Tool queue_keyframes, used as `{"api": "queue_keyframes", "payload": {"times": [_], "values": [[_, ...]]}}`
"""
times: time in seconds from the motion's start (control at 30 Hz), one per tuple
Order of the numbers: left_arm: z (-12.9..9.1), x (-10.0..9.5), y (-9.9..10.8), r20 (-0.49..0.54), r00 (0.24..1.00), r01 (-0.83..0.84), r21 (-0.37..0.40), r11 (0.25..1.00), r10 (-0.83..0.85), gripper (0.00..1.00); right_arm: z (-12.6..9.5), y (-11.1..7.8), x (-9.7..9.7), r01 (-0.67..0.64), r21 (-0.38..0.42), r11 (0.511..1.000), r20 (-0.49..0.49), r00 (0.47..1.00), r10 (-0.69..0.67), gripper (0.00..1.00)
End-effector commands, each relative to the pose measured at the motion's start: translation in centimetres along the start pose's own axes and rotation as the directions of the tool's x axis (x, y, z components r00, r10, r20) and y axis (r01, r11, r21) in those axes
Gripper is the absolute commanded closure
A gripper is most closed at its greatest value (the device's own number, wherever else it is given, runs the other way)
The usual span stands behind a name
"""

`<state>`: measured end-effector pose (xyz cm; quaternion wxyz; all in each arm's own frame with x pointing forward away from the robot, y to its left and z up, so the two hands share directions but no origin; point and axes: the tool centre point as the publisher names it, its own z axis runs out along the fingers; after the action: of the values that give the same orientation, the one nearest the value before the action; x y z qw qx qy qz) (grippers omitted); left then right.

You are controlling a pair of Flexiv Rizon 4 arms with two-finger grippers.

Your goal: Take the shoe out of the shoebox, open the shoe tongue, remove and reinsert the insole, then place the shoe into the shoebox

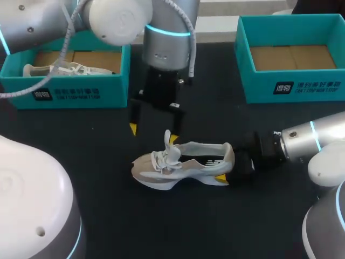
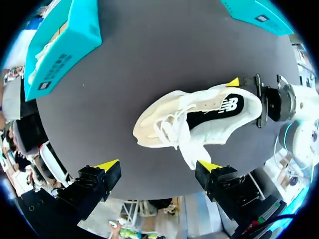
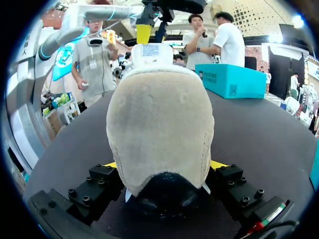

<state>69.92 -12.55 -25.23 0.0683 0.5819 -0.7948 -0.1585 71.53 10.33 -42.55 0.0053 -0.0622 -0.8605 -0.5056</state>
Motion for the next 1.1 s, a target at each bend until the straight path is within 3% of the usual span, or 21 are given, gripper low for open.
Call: {"api": "queue_keyframes", "payload": {"times": [0.03, 0.27, 0.8, 0.83, 0.93, 1.03, 1.07, 1.1], "values": [[-2.3, 1.4, -1.1, 0.235, 0.778, -0.619, 0.128, 0.775, 0.583, 0.0, 1.0, -0.8, -0.1, -0.002, 0.003, 1.0, 0.0, 1.0, 0.002, 1.0], [-5.6, 2.7, -1.3, 0.212, 0.669, -0.743, 0.188, 0.642, 0.712, 0.0, 1.0, -0.8, -0.1, -0.002, 0.003, 1.0, 0.0, 1.0, 0.002, 1.0], [-5.6, 2.7, -1.3, 0.212, 0.669, -0.743, 0.188, 0.642, 0.712, 0.0, 1.0, -0.8, -0.1, -0.002, 0.003, 1.0, 0.0, 1.0, 0.002, 1.0], [-5.2, 3.0, -1.8, 0.196, 0.656, -0.754, 0.175, 0.633, 0.728, 0.0, 1.0, -0.8, -0.1, -0.002, 0.003, 1.0, 0.0, 1.0, 0.002, 1.0], [-4.4, 4.3, -3.3, 0.224, 0.652, -0.757, 0.23, 0.611, 0.724, 0.0, 1.0, -0.8, -0.1, -0.002, 0.003, 1.0, 0.0, 1.0, 0.002, 1.0], [-4.1, 5.5, -4.2, 0.266, 0.594, -0.803, 0.247, 0.542, 0.759, 0.0, 1.0, -0.8, -0.1, -0.002, 0.003, 1.0, 0.0, 1.0, 0.002, 1.0], [-3.9, 5.9, -4.4, 0.258, 0.569, -0.819, 0.264, 0.51, 0.781, 0.02, 1.0, -0.8, -0.1, -0.002, 0.003, 1.0, 0.0, 1.0, 0.002, 1.0], [-3.7, 6.3, -4.6, 0.263, 0.518, -0.85, 0.261, 0.457, 0.814, 0.45, 1.0, -0.8, -0.1, -0.002, 0.003, 1.0, 0.0, 1.0, 0.002, 1.0]]}}
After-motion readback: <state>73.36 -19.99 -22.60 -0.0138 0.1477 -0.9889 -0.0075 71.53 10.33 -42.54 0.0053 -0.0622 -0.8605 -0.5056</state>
